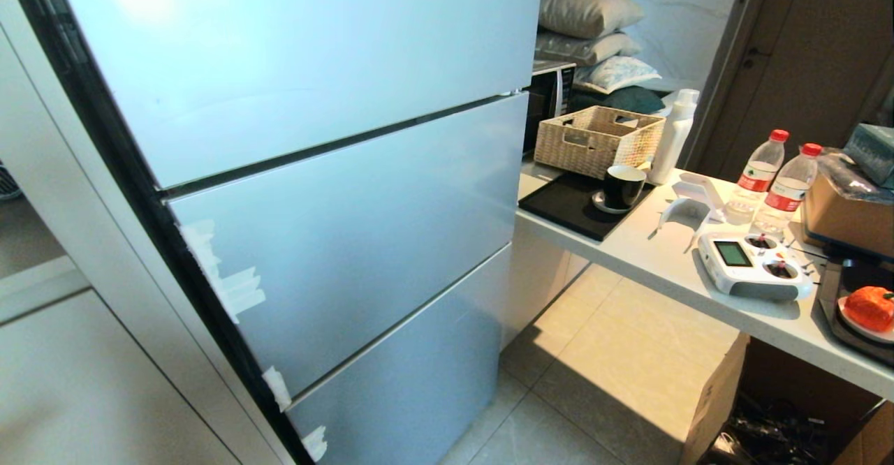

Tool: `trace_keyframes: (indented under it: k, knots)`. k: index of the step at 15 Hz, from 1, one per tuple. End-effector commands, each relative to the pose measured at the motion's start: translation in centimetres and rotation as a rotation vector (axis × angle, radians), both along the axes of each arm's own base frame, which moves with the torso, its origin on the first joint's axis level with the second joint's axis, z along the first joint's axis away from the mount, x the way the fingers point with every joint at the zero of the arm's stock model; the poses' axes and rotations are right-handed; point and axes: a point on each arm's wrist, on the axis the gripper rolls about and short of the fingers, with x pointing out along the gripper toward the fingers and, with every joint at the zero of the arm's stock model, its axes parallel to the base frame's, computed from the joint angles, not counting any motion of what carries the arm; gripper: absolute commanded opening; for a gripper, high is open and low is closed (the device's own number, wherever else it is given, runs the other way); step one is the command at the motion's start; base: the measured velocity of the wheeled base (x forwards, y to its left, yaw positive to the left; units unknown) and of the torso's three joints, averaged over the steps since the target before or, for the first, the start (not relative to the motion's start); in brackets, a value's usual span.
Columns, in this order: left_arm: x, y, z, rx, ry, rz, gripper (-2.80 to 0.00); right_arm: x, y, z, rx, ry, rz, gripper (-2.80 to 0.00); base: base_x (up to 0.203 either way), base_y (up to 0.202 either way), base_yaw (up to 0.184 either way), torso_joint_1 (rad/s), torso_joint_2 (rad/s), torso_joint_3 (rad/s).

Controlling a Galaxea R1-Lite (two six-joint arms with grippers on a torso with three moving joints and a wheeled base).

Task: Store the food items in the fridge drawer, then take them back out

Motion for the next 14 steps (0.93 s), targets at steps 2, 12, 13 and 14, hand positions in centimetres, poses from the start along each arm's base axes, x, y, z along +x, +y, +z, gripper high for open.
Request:
trace_keyframes:
  k: [2, 12, 13, 14]
  knots:
    - [-0.5, 0.0, 2.0, -0.003, -0.076, -0.002, -2.8, 0.0, 0.0, 0.0, 0.001, 0.003, 0.0, -2.8, 0.0, 0.0, 0.0, 0.0, 0.0, 0.0]
    - [13.0, -0.3, 11.5, -0.401, 0.093, -0.017, -2.8, 0.0, 0.0, 0.0, -0.001, 0.003, 0.0, -2.8, 0.0, 0.0, 0.0, 0.0, 0.0, 0.0]
    - [14.4, -0.4, 11.9, -0.428, 0.081, -0.018, -2.8, 0.0, 0.0, 0.0, 0.0, 0.003, 0.0, -2.8, 0.0, 0.0, 0.0, 0.0, 0.0, 0.0]
    - [15.7, -0.4, 12.5, -0.453, 0.068, -0.02, -2.8, 0.0, 0.0, 0.0, 0.0, 0.003, 0.0, -2.8, 0.0, 0.0, 0.0, 0.0, 0.0, 0.0]
